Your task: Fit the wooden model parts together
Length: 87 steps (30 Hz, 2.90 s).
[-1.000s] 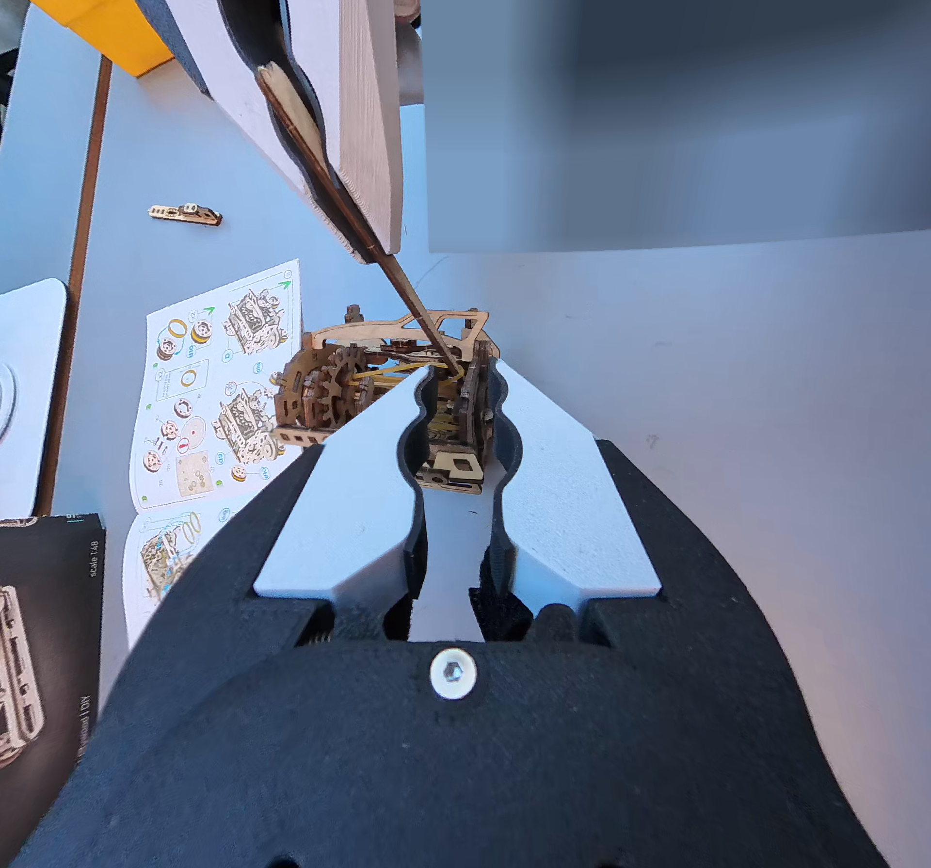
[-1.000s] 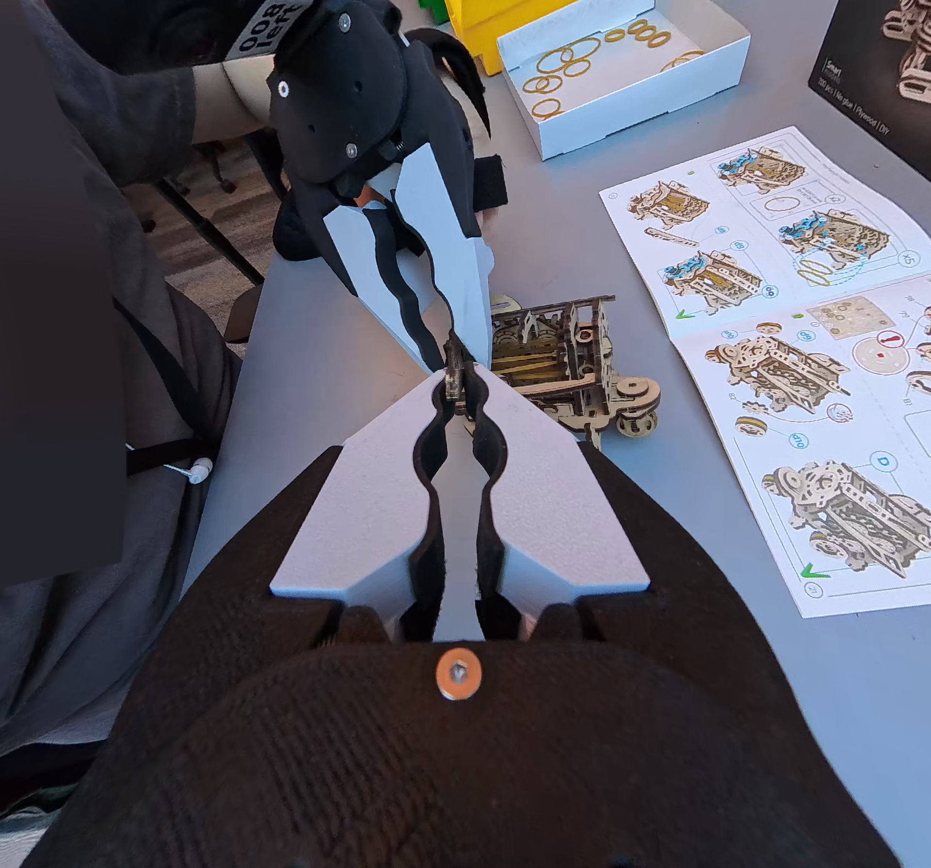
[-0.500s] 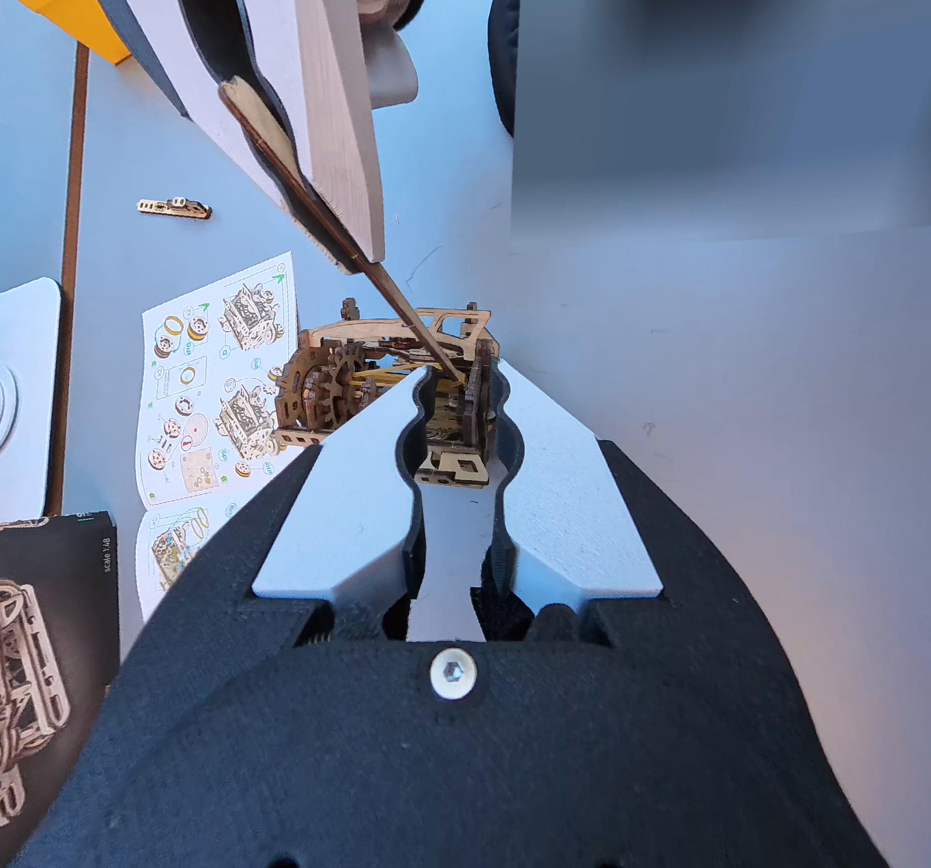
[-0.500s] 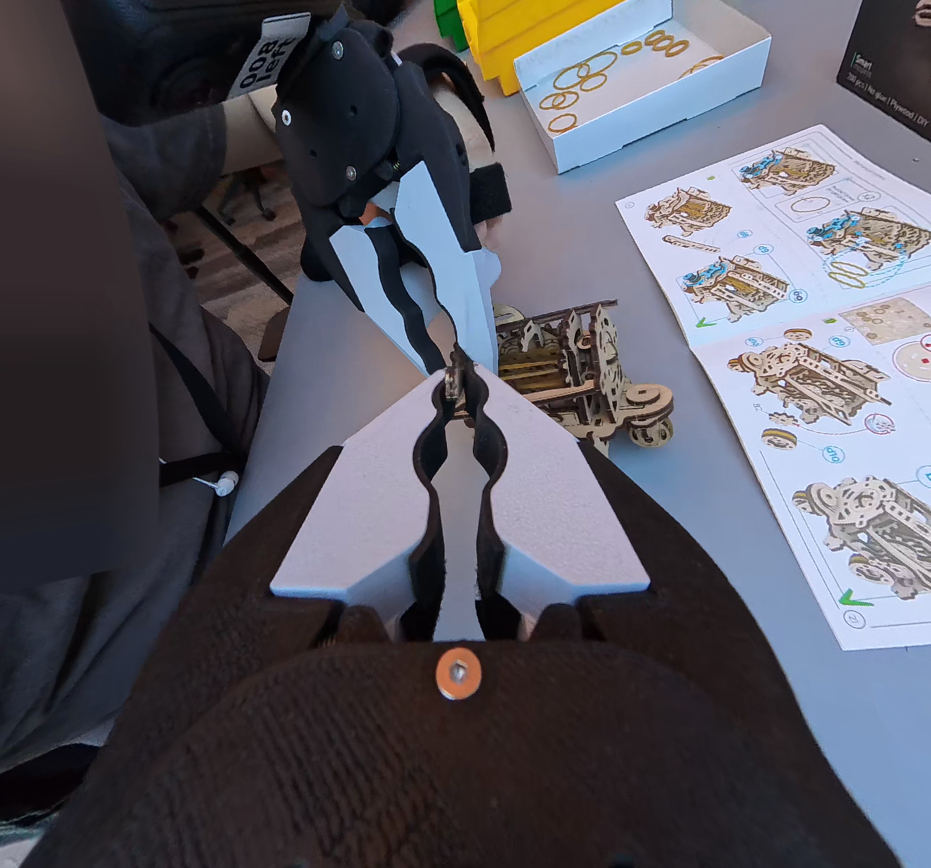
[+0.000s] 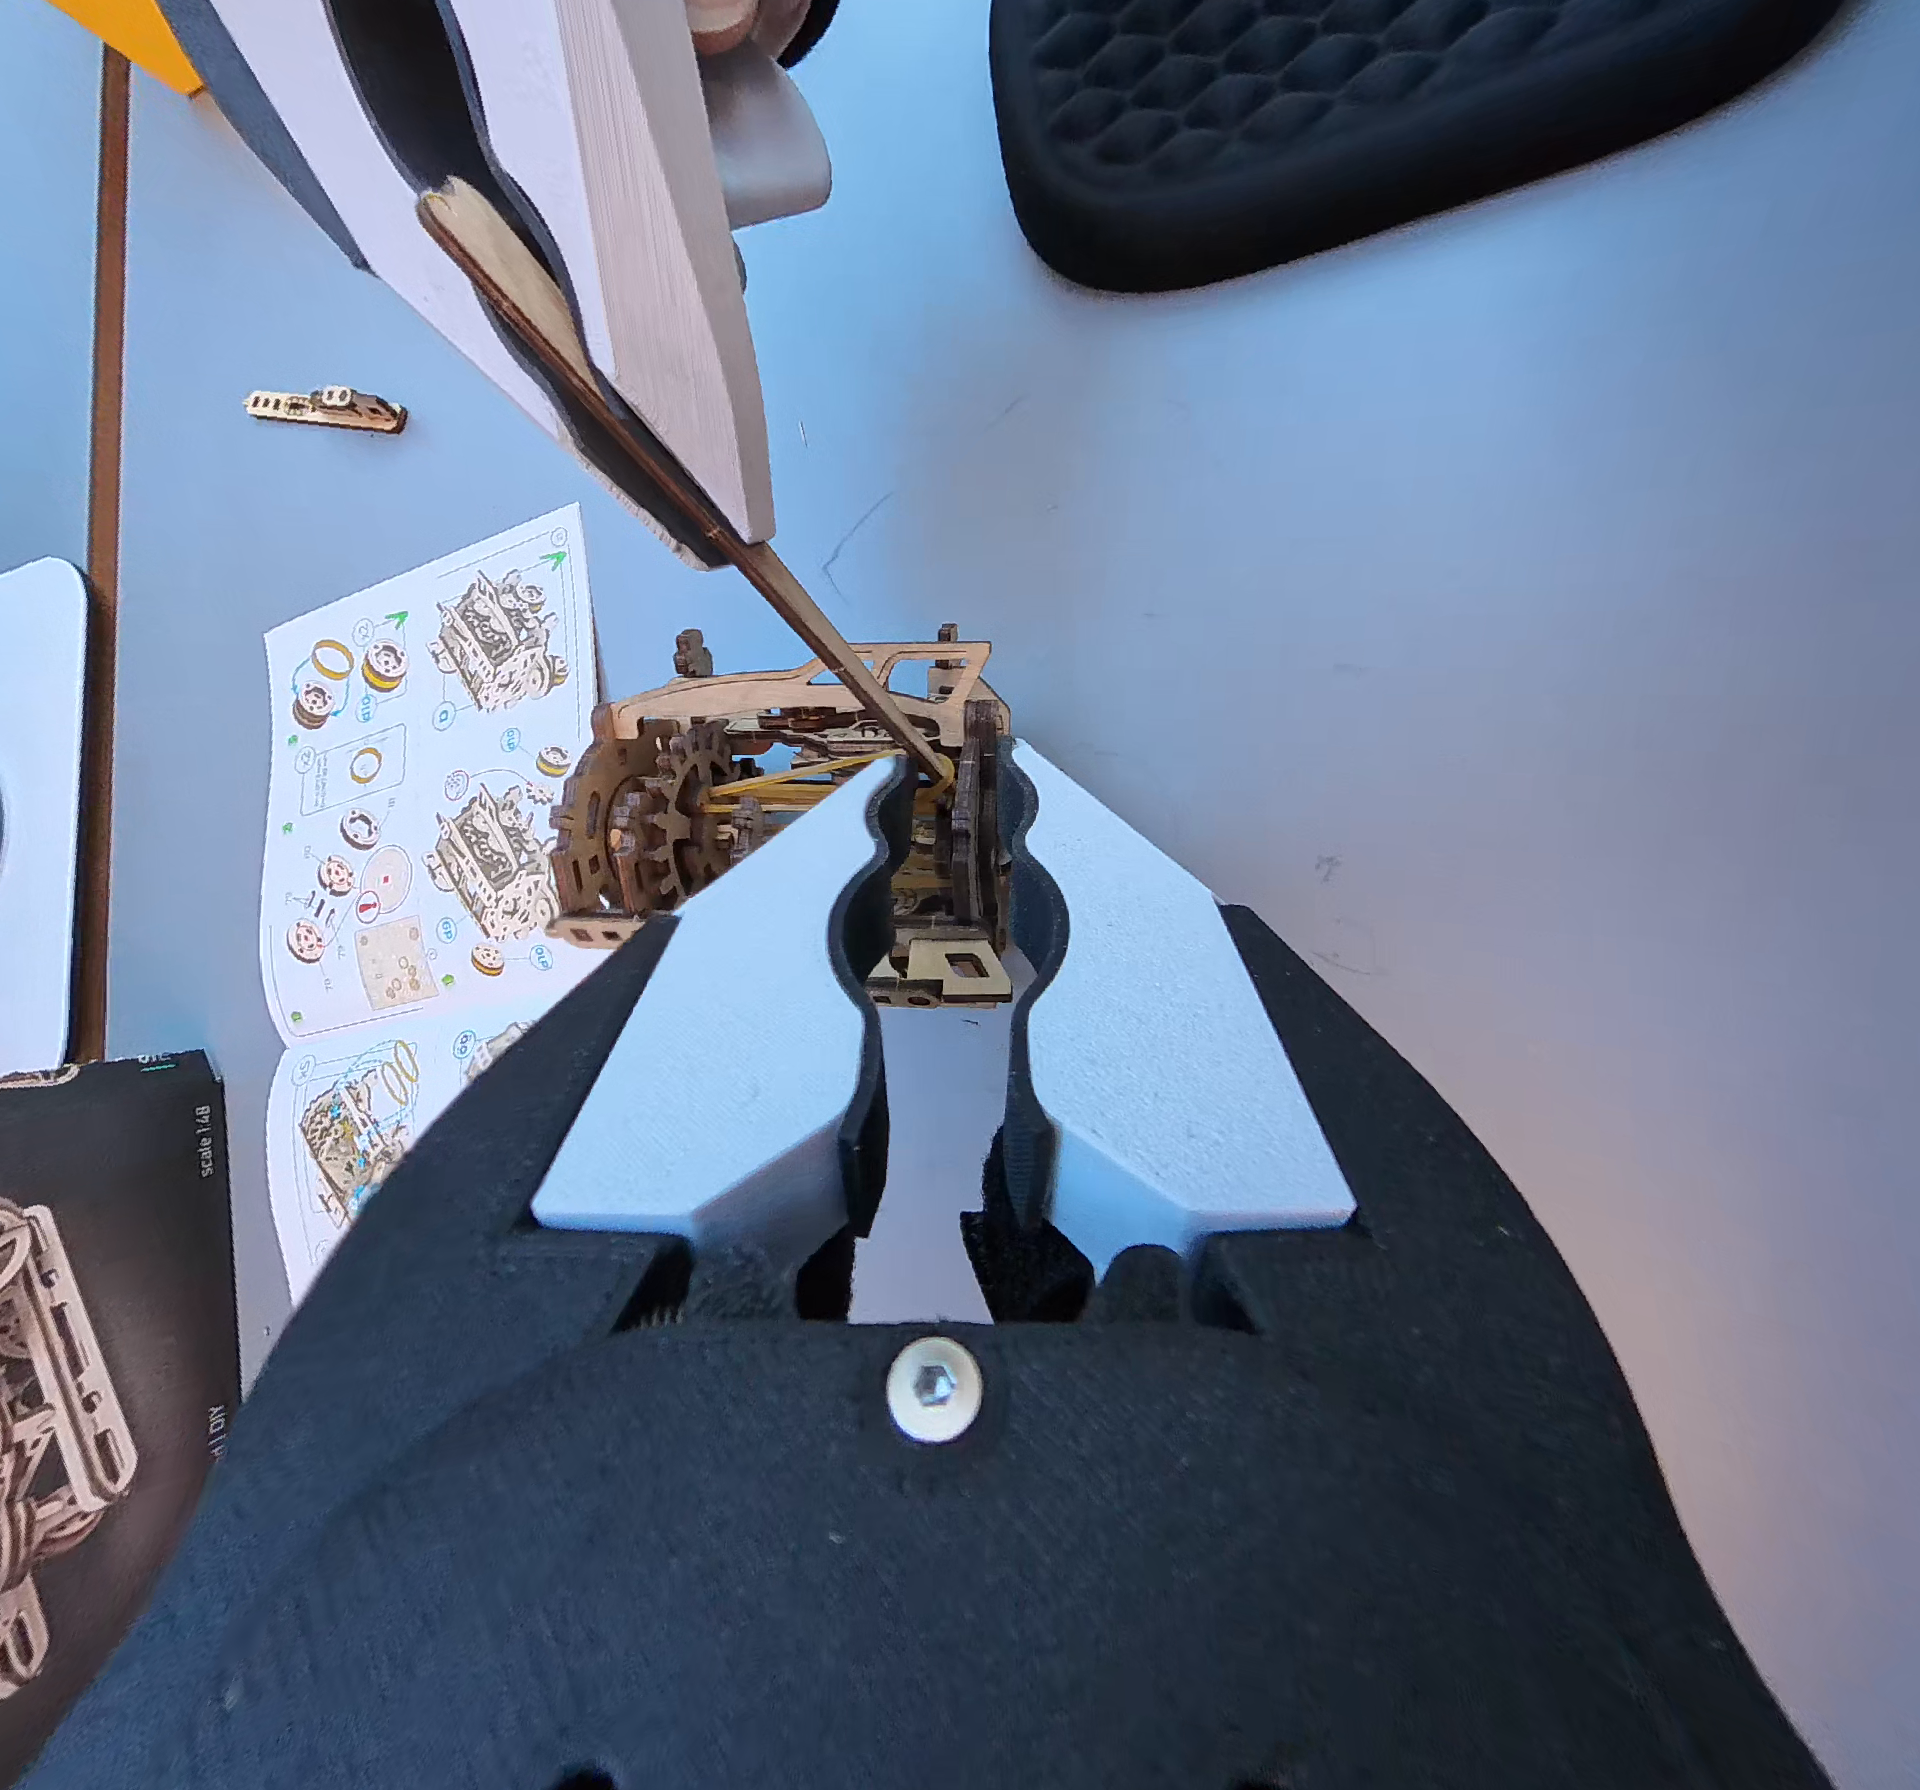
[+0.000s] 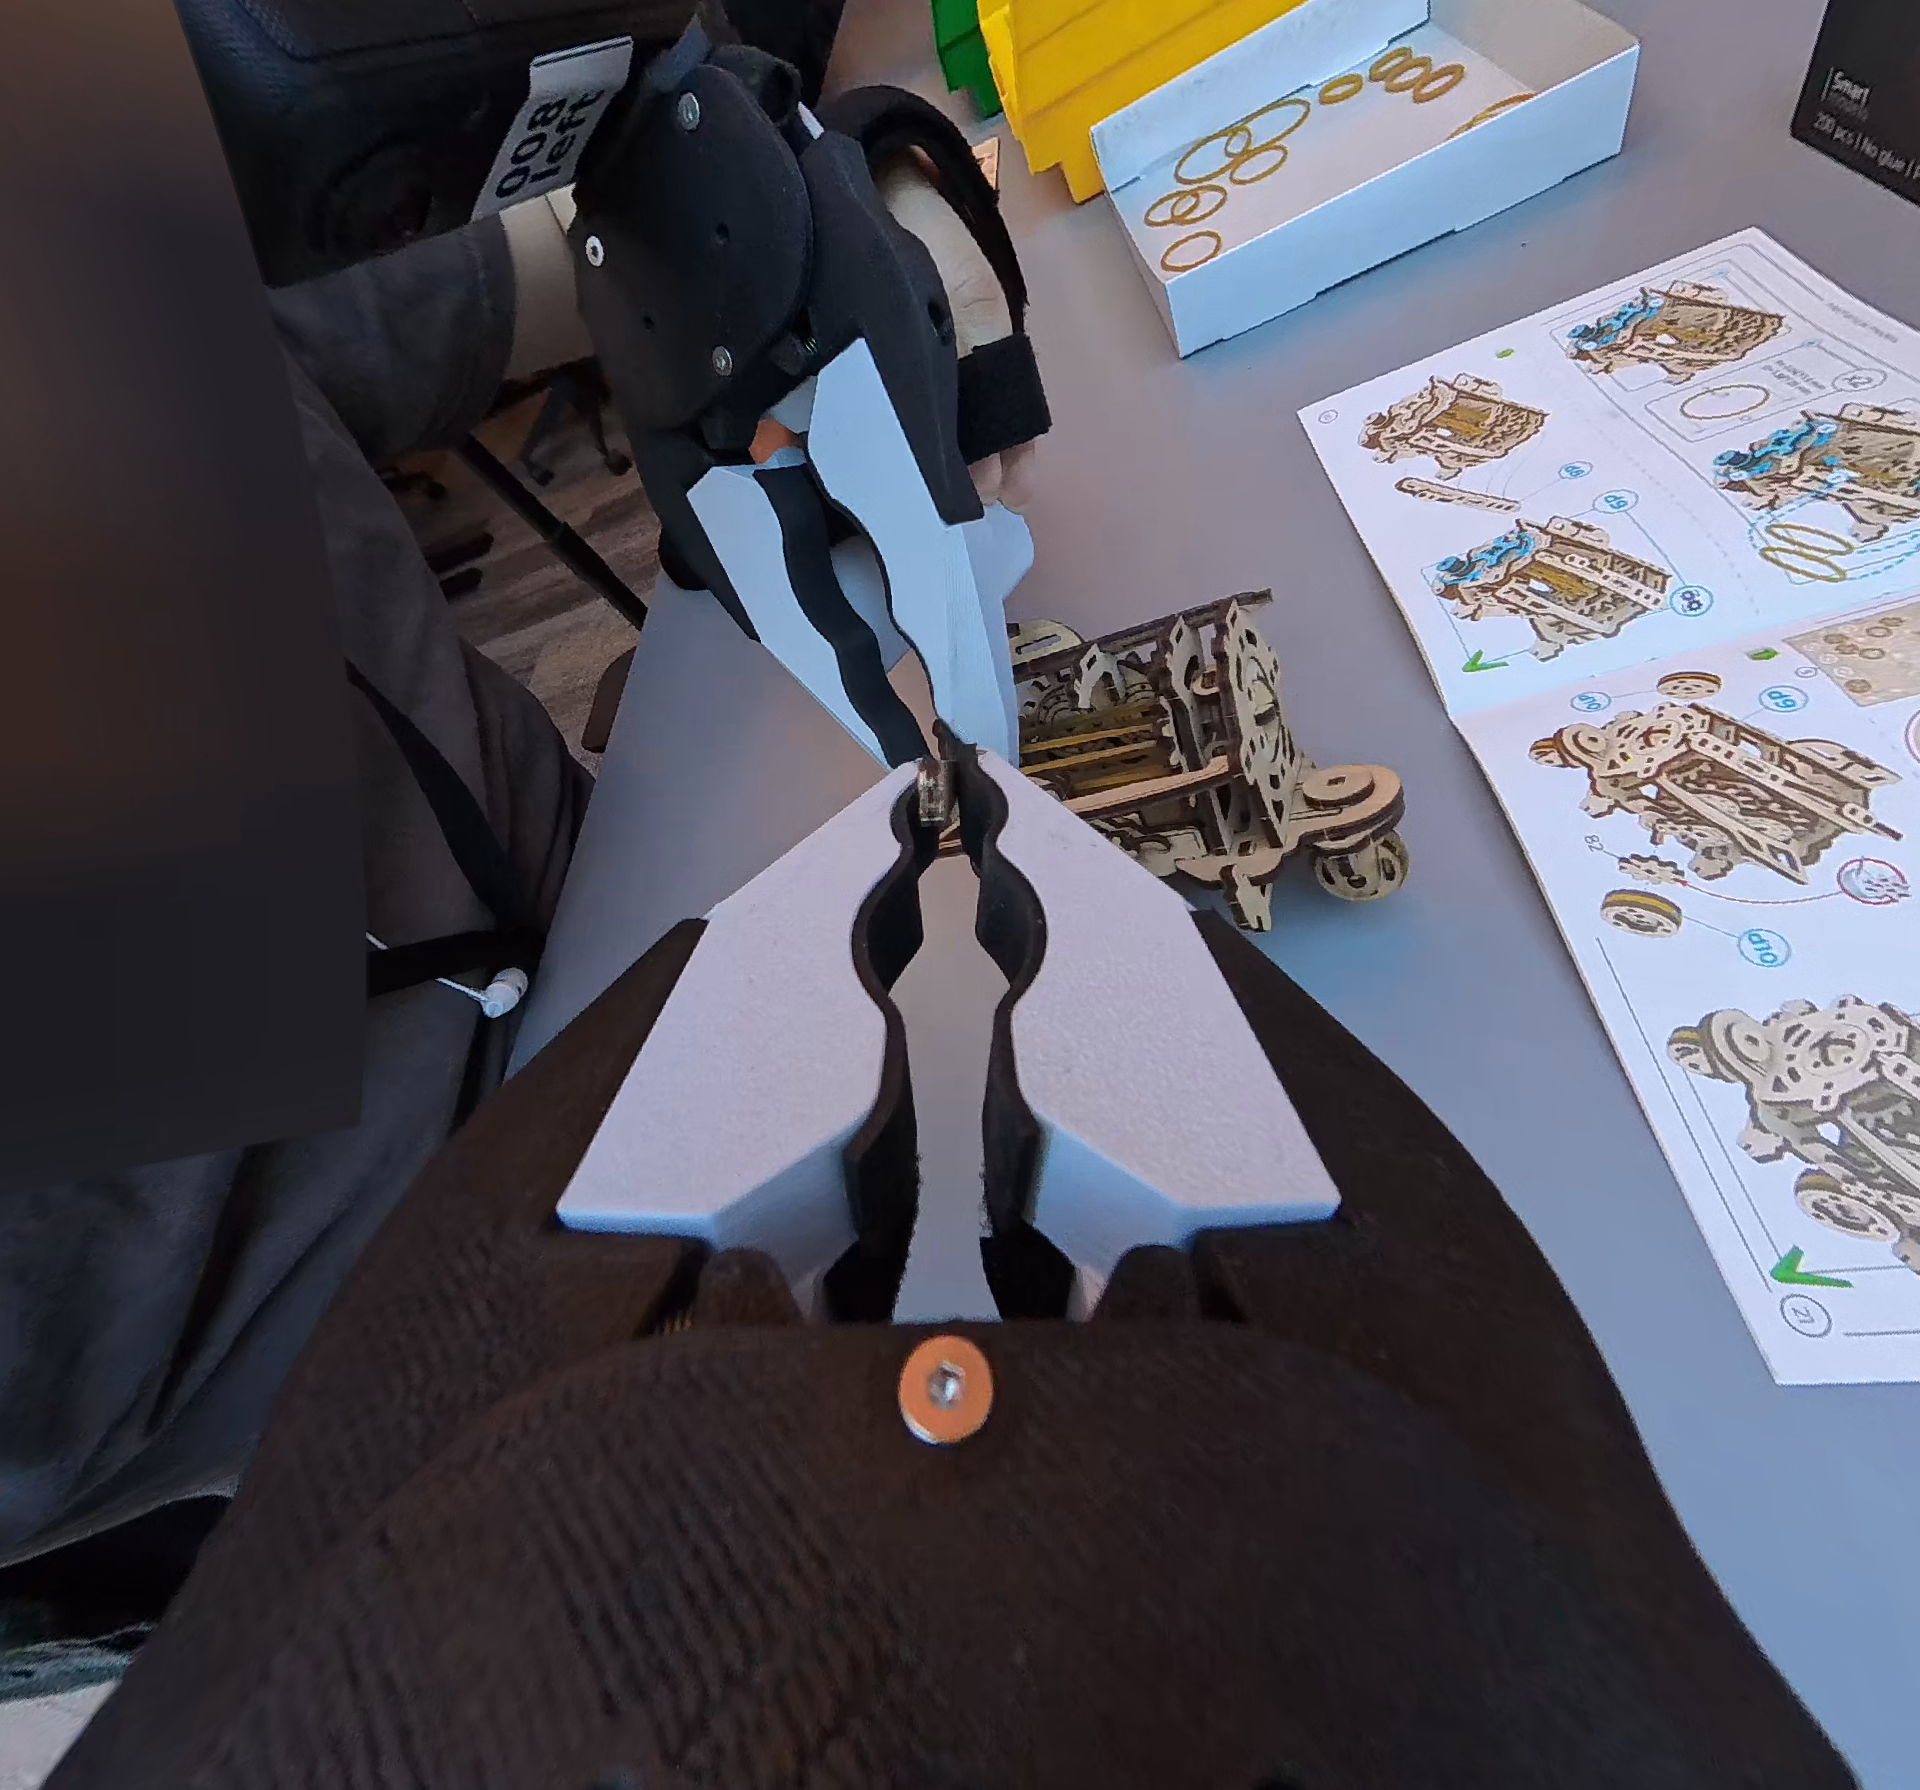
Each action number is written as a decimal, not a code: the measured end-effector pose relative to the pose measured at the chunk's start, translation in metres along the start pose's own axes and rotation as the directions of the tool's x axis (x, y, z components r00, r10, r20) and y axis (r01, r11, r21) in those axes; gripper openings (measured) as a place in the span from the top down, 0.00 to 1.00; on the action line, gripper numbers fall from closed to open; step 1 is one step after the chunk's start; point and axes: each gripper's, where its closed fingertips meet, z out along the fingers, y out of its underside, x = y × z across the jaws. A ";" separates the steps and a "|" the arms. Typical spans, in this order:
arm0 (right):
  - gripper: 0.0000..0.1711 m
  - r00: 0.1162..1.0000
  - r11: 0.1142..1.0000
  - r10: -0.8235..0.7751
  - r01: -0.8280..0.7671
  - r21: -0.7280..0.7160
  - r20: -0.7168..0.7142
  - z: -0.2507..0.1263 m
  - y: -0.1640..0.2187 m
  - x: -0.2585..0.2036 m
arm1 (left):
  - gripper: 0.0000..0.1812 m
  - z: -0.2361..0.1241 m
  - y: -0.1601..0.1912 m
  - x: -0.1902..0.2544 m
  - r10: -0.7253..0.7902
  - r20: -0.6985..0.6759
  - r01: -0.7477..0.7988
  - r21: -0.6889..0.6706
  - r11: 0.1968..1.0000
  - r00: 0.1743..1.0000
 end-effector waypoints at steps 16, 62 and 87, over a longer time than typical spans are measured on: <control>0.99 0.990 0.991 -0.132 0.131 -0.013 -0.048 -0.001 -0.004 0.000 | 0.82 -0.005 0.002 -0.008 0.008 0.113 -0.010 0.021 1.000 0.994; 0.99 0.997 0.997 -0.077 0.077 0.011 -0.016 -0.013 0.005 0.003 | 0.80 -0.012 -0.016 -0.008 0.049 -0.003 -0.049 0.019 0.999 0.999; 0.99 0.989 0.989 -0.148 0.149 -0.014 0.023 -0.014 0.014 -0.012 | 0.85 0.009 -0.023 0.009 0.311 -0.268 -0.326 -0.011 0.945 0.912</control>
